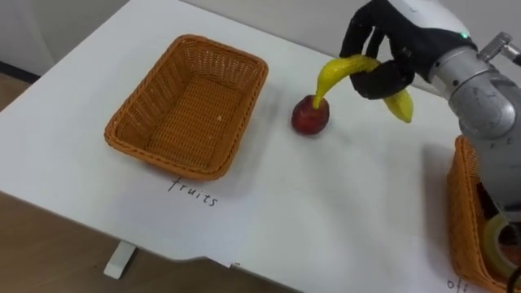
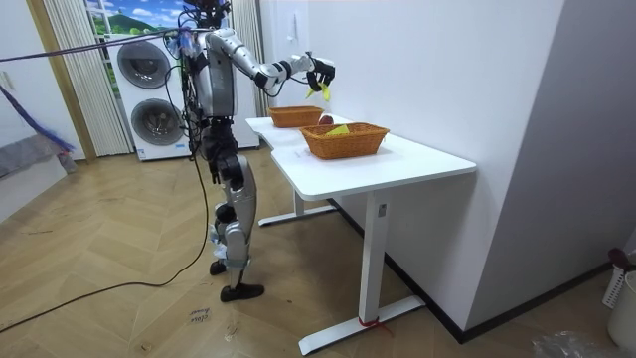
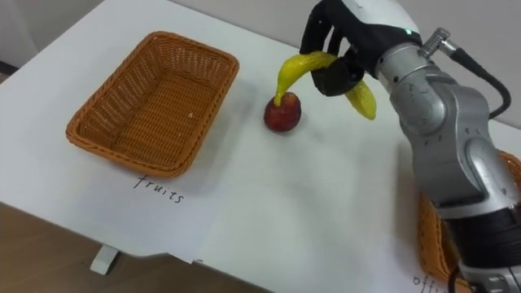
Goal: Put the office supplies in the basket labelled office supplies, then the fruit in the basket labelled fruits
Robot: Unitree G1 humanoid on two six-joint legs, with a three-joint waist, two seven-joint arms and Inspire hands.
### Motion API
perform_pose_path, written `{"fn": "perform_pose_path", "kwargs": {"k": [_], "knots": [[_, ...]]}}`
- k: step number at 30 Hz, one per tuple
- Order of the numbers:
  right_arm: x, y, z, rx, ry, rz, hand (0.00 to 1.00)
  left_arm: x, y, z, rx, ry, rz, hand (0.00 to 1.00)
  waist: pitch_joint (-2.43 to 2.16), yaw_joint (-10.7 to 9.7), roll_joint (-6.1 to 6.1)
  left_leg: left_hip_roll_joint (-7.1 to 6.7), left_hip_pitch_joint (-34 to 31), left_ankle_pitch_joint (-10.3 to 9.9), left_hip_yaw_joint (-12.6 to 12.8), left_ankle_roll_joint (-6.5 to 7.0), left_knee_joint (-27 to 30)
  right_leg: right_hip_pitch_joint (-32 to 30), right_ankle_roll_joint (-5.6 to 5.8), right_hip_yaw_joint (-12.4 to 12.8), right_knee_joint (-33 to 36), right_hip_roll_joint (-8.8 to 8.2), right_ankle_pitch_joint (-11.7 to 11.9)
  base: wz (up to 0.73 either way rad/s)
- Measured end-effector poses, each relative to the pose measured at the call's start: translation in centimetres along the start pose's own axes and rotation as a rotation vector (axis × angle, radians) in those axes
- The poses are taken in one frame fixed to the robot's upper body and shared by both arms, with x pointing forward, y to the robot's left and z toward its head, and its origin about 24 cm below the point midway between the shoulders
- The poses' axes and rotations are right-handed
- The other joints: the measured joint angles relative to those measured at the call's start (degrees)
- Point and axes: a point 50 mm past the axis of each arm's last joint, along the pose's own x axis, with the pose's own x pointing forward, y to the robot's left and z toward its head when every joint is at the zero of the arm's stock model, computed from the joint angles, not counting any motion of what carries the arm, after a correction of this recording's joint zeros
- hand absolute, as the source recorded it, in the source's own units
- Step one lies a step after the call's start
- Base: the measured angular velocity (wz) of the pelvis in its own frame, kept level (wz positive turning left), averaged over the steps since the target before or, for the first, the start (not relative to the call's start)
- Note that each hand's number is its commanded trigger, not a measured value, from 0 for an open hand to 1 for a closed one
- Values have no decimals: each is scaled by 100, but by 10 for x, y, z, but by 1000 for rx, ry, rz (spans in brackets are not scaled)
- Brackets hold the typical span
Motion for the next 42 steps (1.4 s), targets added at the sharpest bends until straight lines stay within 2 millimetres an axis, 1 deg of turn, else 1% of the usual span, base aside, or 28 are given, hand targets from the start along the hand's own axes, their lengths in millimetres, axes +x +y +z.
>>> {"fn": "perform_pose_path", "kwargs": {"k": [2,6,12,15,17,19,21,23,24,26,30,32,34,37,39,42], "knots": [[-1,-13,14,-10,-60,-44,100,0,0,-1,-32,5,6,0,6,1,9,-3,70,1,-6,1,-16,60,15,13,-6,-4,-11,0],[1,-30,29,-26,-119,-103,100,-1,-5,3,-44,-7,-2,0,6,39,8,-9,155,1,-17,1,-35,140,21,50,-11,-9,-15,0],[-1,-33,36,-33,-137,-95,100,-2,-9,0,-47,6,-13,0,6,152,5,-14,225,4,-28,5,-44,211,30,108,-6,-13,-21,0],[-1,-29,43,-21,-156,-70,100,-1,-7,-6,-35,31,-14,0,16,202,11,-16,212,4,-34,6,-58,216,51,127,-1,-11,-37,0],[0,-26,46,-5,-163,-57,100,-1,-7,-5,-34,32,-13,0,10,276,1,-15,216,11,-49,0,-95,219,51,113,5,-7,-37,2],[1,-23,48,15,-158,-54,100,-1,-6,-6,-27,36,-10,0,-1,321,-17,-16,219,30,-71,-9,-116,218,50,83,10,-6,-36,4],[2,-19,51,12,-159,-46,100,-1,-8,-4,-27,33,-12,0,-4,443,-61,-16,220,31,-72,-10,-120,217,50,63,11,-4,-36,0],[3,-14,55,-3,-167,-29,100,-1,-10,-3,-28,28,-15,0,-2,468,-94,-20,210,31,-80,-10,-120,217,50,33,11,-8,-36,6],[4,-12,58,6,-176,-20,100,-1,-11,0,-25,22,-18,0,4,506,-116,-24,192,31,-101,-9,-117,217,50,-22,11,-14,-36,10],[5,-9,60,5,-183,-9,100,0,-12,5,-16,6,-20,0,16,568,-146,-33,165,32,-178,-7,-114,213,50,-25,6,-16,-36,12],[8,2,73,-16,-205,9,100,0,-15,11,14,-15,-18,0,23,623,-150,-35,159,39,-224,0,-110,205,51,-35,2,-19,-37,8],[9,6,81,-12,-227,24,100,-1,-16,12,28,-20,-22,0,38,635,-156,-44,151,40,-268,3,-112,195,67,-144,3,-36,-46,11],[10,6,84,-18,-237,33,100,0,-17,14,31,-25,-26,0,47,664,-167,-63,134,47,-319,14,-110,186,85,-156,5,-54,-60,11],[11,6,89,-34,-260,45,100,0,-17,13,28,-28,-29,0,56,750,-176,-96,122,53,-356,23,-111,190,104,-161,0,-82,-82,6],[11,7,90,-33,-261,56,100,0,-15,9,32,-12,-28,0,76,868,-182,-107,164,53,-373,23,-112,232,105,-160,-10,-90,-82,3],[12,9,90,-27,-261,63,100,1,-14,4,39,8,-34,0,80,919,-185,-118,195,53,-439,23,-113,288,105,-157,-23,-96,-83,11]]}}
